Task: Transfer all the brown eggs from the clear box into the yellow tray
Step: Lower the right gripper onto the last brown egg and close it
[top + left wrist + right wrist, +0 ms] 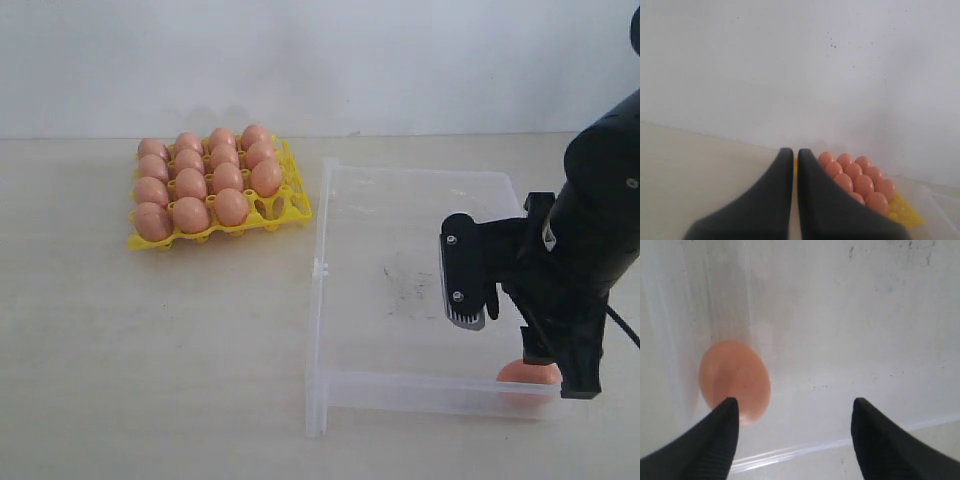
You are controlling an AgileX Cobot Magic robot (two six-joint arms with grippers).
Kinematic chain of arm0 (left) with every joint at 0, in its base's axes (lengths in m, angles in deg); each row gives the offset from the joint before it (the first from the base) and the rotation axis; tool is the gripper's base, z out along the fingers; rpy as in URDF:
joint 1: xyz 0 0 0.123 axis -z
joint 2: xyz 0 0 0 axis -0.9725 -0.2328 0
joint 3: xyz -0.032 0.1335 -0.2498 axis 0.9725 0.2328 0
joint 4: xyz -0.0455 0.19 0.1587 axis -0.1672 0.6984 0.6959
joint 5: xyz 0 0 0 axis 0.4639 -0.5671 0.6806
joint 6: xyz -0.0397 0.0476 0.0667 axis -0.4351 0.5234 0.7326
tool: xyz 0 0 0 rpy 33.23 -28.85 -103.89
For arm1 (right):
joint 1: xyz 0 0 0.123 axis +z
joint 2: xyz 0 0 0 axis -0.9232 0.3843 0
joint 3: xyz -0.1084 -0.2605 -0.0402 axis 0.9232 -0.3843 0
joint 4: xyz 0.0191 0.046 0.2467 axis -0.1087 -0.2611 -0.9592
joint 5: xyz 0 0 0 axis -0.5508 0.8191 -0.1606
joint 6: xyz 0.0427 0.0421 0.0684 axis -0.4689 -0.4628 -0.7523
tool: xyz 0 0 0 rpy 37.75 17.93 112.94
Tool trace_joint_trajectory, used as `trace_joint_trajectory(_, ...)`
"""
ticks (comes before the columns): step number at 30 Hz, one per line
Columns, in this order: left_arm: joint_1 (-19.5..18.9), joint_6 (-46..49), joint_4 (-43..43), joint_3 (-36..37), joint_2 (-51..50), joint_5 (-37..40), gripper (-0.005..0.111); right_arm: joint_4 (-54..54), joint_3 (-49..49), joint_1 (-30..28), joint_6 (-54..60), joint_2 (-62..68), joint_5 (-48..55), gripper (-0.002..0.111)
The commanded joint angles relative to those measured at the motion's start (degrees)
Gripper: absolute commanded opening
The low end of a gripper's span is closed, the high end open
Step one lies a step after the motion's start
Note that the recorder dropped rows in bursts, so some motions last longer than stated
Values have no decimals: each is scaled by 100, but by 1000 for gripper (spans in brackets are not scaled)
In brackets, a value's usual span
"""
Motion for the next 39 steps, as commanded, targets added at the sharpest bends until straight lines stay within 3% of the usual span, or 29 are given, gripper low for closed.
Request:
trace_joint_trajectory(1, 24, 52, -19, -15, 16, 0, 4, -28, -15, -19, 102, -49, -202, 59)
trace_joint_trajectory(26, 24, 52, -19, -15, 16, 0, 4, -273, -15, -19, 443, 899, 305, 59)
trace_joint_trajectory(39, 24, 52, -19, -15, 16, 0, 4, -350, -15, -19, 363, 1185, -345, 59)
